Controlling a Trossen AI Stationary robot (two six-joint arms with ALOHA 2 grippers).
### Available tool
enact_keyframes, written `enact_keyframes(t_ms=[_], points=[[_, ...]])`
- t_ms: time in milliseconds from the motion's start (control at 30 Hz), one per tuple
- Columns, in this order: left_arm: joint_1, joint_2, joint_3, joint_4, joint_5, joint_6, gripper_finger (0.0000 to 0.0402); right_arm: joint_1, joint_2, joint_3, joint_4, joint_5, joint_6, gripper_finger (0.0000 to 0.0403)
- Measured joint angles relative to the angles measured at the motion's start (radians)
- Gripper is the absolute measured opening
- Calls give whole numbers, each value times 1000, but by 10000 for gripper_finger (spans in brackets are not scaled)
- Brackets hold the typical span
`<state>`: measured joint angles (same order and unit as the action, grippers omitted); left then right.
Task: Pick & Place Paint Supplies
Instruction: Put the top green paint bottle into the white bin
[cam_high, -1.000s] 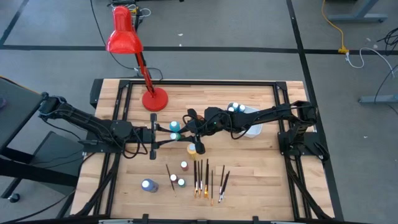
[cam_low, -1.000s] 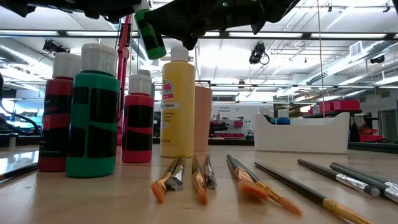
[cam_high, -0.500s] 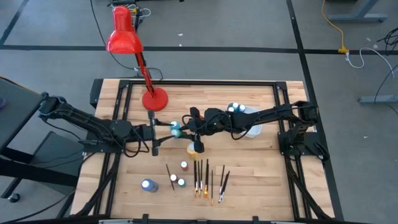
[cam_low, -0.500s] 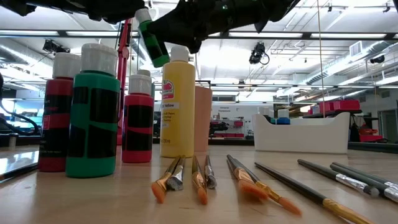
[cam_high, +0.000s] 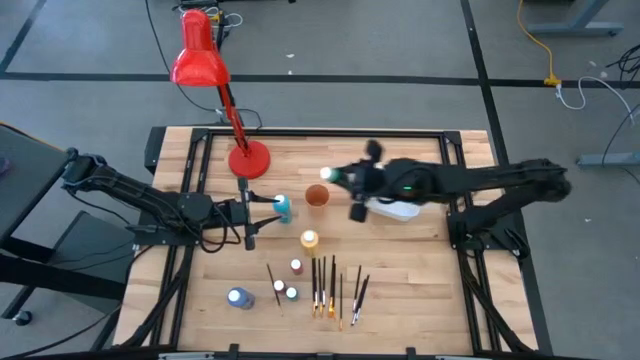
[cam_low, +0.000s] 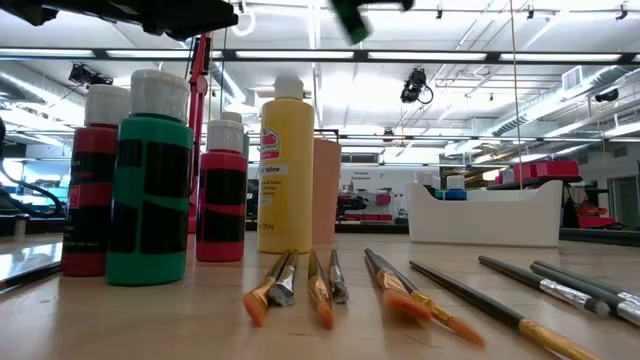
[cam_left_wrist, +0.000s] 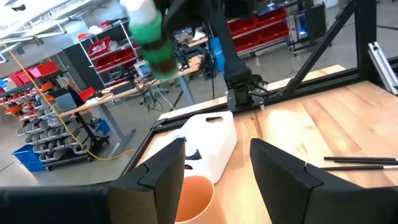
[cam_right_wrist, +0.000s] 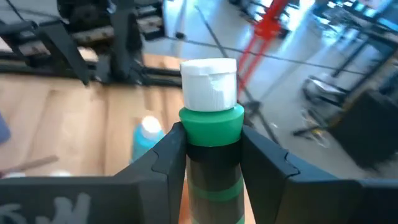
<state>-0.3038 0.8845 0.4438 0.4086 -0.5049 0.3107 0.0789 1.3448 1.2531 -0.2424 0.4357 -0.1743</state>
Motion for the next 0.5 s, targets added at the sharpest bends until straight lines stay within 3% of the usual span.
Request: enact_keyframes(t_ms=[133,233,500], points=[[0,0,0,0,0,0,187,43,-137,-76,-98,94,85,127],[0,0,0,0,0,0,185,69,-218,-232,-70,121,188,127],[0,0,0,1,0,0,184,83,-296,-677,292,404,302,127]])
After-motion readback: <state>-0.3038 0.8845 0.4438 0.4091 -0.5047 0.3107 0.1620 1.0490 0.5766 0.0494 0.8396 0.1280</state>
